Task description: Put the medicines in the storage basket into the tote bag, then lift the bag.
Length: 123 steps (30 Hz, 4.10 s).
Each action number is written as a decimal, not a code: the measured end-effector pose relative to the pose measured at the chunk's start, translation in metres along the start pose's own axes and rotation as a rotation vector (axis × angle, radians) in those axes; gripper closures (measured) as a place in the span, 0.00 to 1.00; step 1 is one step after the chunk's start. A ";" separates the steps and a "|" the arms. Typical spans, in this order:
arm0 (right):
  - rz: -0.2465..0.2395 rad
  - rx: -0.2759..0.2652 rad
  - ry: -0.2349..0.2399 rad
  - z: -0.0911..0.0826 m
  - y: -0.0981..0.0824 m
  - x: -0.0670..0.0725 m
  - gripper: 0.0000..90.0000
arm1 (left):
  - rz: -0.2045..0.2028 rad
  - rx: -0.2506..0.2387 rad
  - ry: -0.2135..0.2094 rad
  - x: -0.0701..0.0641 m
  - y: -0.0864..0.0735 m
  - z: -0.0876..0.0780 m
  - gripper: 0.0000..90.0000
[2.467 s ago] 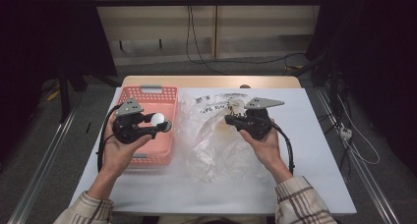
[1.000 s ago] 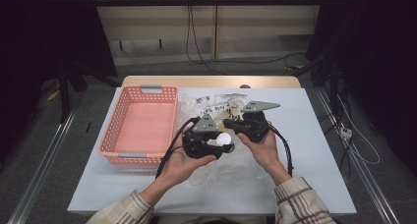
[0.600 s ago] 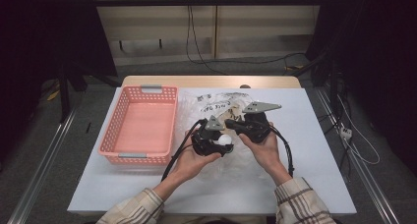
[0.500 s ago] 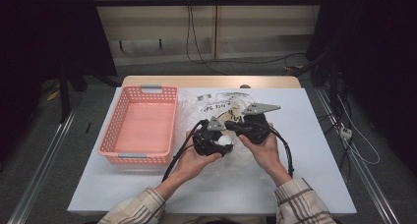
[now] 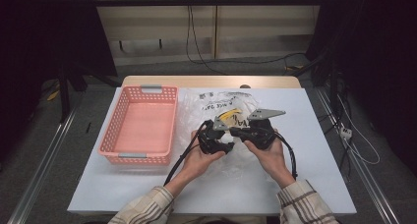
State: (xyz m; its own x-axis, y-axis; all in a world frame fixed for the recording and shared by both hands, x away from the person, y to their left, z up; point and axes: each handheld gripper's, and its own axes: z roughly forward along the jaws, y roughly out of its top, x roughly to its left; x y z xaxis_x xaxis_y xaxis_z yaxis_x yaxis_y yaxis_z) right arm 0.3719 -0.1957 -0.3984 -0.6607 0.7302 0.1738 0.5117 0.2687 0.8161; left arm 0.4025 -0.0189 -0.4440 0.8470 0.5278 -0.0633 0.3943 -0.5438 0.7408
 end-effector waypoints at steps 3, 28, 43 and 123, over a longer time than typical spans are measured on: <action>0.001 0.002 -0.002 0.000 -0.001 -0.001 1.00 | -0.004 -0.005 -0.002 0.000 0.000 0.001 0.56; -0.009 0.000 -0.027 -0.002 -0.003 -0.004 1.00 | 0.080 -0.037 -0.059 -0.013 -0.003 -0.069 0.25; -0.028 0.012 -0.045 -0.007 -0.007 0.004 1.00 | 0.064 -0.141 -0.046 -0.023 -0.019 -0.124 0.23; 0.026 0.167 -0.230 -0.105 -0.121 0.013 0.31 | 0.162 -0.040 0.024 -0.037 -0.124 -0.151 0.16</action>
State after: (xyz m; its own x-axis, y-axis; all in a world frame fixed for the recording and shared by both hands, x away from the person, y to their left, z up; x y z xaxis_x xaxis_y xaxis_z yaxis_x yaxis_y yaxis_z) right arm 0.2437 -0.2842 -0.4370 -0.5142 0.8563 0.0487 0.6230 0.3339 0.7074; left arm 0.2686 0.1274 -0.4330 0.8893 0.4512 0.0745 0.2386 -0.5970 0.7659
